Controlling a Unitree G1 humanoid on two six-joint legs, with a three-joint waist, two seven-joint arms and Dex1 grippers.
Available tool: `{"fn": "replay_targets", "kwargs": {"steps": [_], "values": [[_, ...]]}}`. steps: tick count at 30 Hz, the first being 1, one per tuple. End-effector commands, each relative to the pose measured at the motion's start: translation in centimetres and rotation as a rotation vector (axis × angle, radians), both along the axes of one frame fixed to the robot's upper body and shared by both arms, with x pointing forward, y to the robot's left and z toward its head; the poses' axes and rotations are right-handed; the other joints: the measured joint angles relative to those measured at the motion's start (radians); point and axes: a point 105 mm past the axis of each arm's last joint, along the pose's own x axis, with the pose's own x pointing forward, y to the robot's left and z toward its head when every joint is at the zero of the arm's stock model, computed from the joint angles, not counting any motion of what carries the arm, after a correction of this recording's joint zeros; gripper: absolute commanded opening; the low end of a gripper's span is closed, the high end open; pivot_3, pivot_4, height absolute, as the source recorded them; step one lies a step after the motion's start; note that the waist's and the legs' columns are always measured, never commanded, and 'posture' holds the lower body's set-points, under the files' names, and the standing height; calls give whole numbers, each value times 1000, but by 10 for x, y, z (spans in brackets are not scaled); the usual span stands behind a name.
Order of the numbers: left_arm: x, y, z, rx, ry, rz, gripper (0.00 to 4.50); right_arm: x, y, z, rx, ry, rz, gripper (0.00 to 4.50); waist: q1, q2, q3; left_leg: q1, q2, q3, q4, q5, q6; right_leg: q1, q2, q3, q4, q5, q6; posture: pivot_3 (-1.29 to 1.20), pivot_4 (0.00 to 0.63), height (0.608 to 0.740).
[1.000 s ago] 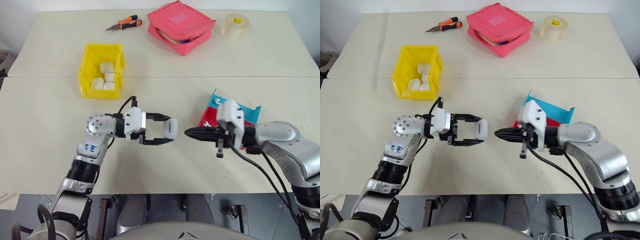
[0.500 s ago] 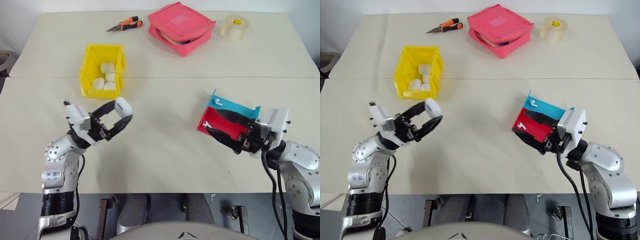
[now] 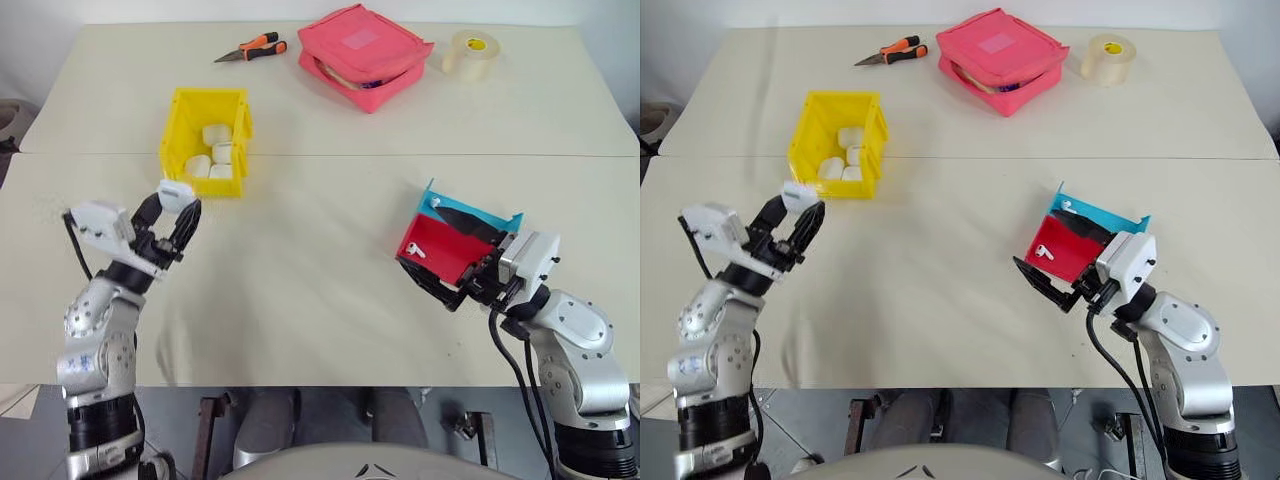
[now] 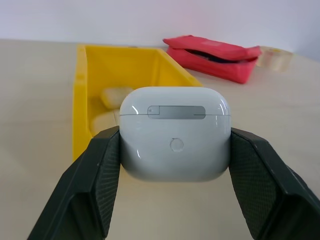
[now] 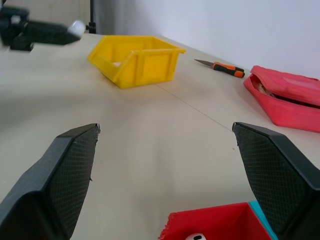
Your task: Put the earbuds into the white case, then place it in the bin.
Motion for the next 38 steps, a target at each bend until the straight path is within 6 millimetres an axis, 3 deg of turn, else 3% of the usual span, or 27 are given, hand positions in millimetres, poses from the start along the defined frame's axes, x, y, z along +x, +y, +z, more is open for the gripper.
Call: {"fn": "replay_targets", "kwargs": {"steps": [1, 6, 12, 17, 23, 27, 32, 38], "values": [[17, -5, 18, 26, -6, -16, 2801, -1, 2, 5, 3, -29, 0, 4452, -2, 0, 0, 0, 0, 0, 0, 0, 0, 0, 0, 0, 0, 0, 0, 0, 150, 740], [63, -8, 35, 48, 48, 57, 2801, 0, 8, 7, 6, -29, 1, 4452, -3, 0, 0, 0, 0, 1, 0, 0, 0, -1, 0, -1, 0, 0, 0, 0, 150, 740], [89, -19, 22, 47, 105, 73, 2801, 1, 12, 9, 20, -36, -11, 4452, -11, 0, 0, 0, 0, 2, -1, 0, 0, -1, 1, -1, 0, 0, 0, 0, 150, 740], [88, -16, 22, 59, 77, 83, 4357, 1, 12, 10, 30, -32, -18, 4500, -13, 0, 0, 0, 0, 1, 0, 0, 0, -1, 1, -2, 0, 0, 0, 0, 150, 740], [54, -24, 32, 119, -63, -75, 4467, 2, 7, 10, 19, -34, -26, 4500, -15, 0, 0, 0, 0, 1, 0, 0, 0, -1, 0, -1, 0, 0, 0, 0, 150, 740], [23, -17, 29, 242, -116, -155, 4467, 3, -1, 10, -6, -29, -26, 4500, -24, 0, 0, 0, 1, 1, 0, 0, -1, -1, 0, -1, 0, 0, 0, 0, 150, 740], [-20, -10, 7, 439, -82, -285, 4467, 2, -18, 2, -84, 42, 17, 4500, -25, 0, 0, 0, 2, 1, 0, 0, -1, -1, 1, -1, 0, 0, 0, 0, 150, 740], [-44, -7, -15, 508, -29, -380, 4467, 2, -43, -2, -124, 74, 4, 4500, -12, 0, 0, 0, 2, 1, 0, 0, -1, 0, 0, -1, -1, 0, 0, 0, 150, 740]]}}
